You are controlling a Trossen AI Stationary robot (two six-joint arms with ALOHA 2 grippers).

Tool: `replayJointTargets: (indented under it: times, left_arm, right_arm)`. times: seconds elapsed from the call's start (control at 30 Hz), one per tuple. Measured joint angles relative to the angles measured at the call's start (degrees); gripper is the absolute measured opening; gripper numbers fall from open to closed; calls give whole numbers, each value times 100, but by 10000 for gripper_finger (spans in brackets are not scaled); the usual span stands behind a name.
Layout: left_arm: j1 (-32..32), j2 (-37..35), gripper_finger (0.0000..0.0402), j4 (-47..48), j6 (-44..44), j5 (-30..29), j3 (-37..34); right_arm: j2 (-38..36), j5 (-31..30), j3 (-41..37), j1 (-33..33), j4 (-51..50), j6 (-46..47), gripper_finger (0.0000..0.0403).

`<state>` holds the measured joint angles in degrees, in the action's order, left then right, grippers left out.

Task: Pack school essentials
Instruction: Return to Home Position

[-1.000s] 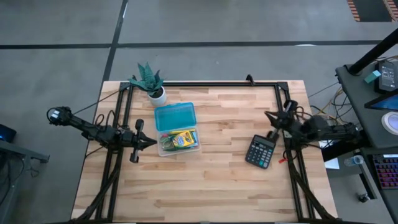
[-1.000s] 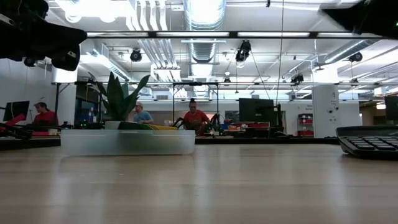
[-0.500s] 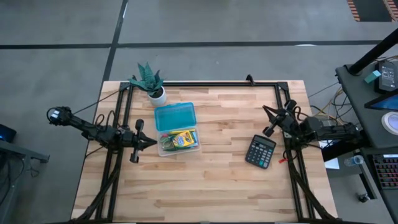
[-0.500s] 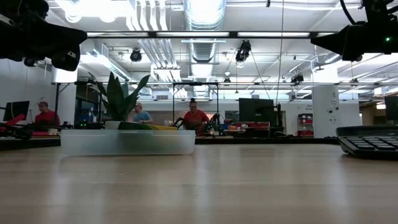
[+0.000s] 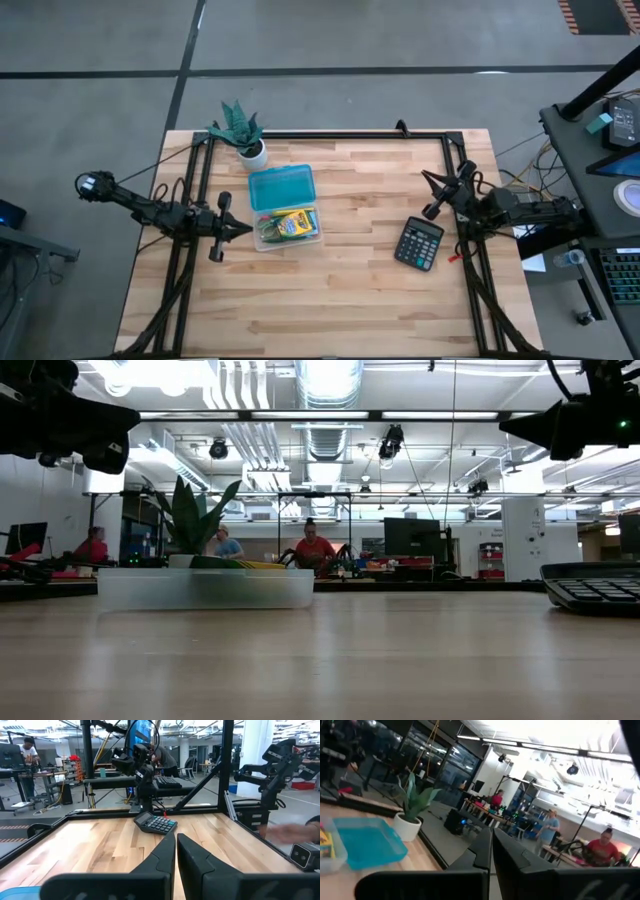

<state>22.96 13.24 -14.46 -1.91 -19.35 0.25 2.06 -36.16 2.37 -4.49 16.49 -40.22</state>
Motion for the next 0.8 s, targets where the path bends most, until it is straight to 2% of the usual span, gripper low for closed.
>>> replayJointTargets:
  times: [0.27, 0.8]
  left_arm:
    - [0, 13, 0, -2, 0, 0, 0]
    - [0, 26, 0, 0, -1, 4, 0]
  right_arm:
    - [-2, 8, 4, 0, 2, 766, 9]
    - [-2, 7, 10, 0, 2, 680, 9]
